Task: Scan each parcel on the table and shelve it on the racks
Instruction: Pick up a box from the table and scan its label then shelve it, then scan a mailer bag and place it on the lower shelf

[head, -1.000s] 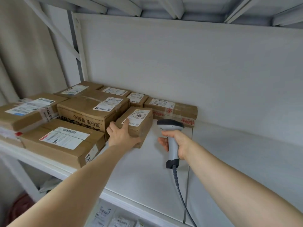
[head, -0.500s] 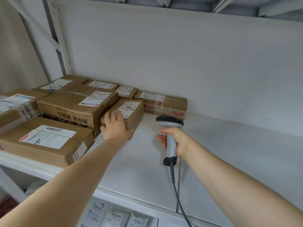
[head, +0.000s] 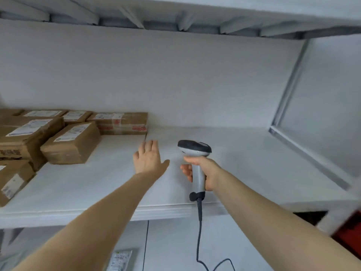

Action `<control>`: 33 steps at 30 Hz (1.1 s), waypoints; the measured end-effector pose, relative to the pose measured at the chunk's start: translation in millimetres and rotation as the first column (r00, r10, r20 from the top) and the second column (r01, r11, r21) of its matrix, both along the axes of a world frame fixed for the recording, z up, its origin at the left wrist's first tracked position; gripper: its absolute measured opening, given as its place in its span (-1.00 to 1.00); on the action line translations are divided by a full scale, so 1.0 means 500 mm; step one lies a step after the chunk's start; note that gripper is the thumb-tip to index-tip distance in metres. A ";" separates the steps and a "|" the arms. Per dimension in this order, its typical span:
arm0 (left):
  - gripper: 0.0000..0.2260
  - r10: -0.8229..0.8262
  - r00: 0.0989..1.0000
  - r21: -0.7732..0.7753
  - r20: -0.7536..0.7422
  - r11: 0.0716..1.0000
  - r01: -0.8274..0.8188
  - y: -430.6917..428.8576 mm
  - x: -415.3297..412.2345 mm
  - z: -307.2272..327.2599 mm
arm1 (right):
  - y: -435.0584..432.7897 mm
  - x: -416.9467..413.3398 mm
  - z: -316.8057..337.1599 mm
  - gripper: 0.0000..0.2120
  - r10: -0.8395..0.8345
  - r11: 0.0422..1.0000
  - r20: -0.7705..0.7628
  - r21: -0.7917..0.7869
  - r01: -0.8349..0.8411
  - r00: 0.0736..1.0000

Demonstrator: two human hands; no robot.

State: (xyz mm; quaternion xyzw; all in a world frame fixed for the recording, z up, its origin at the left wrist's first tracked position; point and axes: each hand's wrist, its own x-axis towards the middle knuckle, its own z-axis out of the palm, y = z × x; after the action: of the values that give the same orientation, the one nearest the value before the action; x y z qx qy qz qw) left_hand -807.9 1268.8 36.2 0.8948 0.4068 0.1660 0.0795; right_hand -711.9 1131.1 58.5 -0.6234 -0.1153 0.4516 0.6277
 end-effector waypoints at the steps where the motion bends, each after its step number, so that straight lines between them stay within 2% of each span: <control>1: -0.33 -0.057 0.998 0.000 -0.010 0.998 0.057 -0.060 0.032 -0.004 | -0.067 0.019 -0.004 -0.87 -0.042 0.999 -0.006 0.014 0.042 0.999; 4: -0.37 -0.235 0.970 0.014 -0.062 0.972 0.237 -0.254 0.126 -0.021 | -0.279 0.072 -0.021 -0.91 -0.165 0.985 0.011 0.048 0.164 0.986; 7: -0.42 -0.419 0.901 0.020 -0.113 0.906 0.423 -0.453 0.212 -0.045 | -0.493 0.113 -0.048 -0.90 -0.287 0.958 0.046 0.046 0.285 0.957; 11: -0.56 -0.638 0.758 -0.017 -0.139 0.767 0.642 -0.703 0.308 -0.069 | -0.751 0.152 -0.072 -0.87 -0.489 0.870 0.003 0.070 0.487 0.872; 15: -0.55 -0.797 0.577 -0.020 -0.175 0.589 0.808 -0.924 0.395 -0.072 | -0.977 0.192 -0.088 -0.80 -0.649 0.759 0.001 0.075 0.647 0.761; 19: -0.58 -0.892 0.416 -0.057 -0.177 0.431 0.900 -1.114 0.491 -0.092 | -1.173 0.224 -0.116 -0.85 -0.798 0.600 -0.027 0.072 0.797 0.603; 25: -0.55 -0.967 0.198 -0.147 -0.159 0.222 0.964 -1.384 0.675 -0.152 | -1.435 0.315 -0.159 -0.86 -0.923 0.375 -0.083 0.014 0.927 0.375; 30: -0.53 -0.989 0.095 -0.241 -0.113 0.120 0.963 -1.591 0.849 -0.171 | -1.630 0.440 -0.150 -0.85 -0.978 0.197 -0.077 -0.039 0.980 0.194; 33: -0.51 -0.995 0.070 -0.288 -0.076 0.089 0.953 -1.690 0.944 -0.171 | -1.723 0.511 -0.131 -0.84 -0.993 0.089 -0.084 -0.036 0.995 0.086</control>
State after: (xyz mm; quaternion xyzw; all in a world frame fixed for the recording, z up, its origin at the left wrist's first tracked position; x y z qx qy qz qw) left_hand -336.0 423.8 -49.2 0.9376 -0.2801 -0.0793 0.1901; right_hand -456.6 269.6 -7.0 -0.5083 0.3560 -0.0656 0.7814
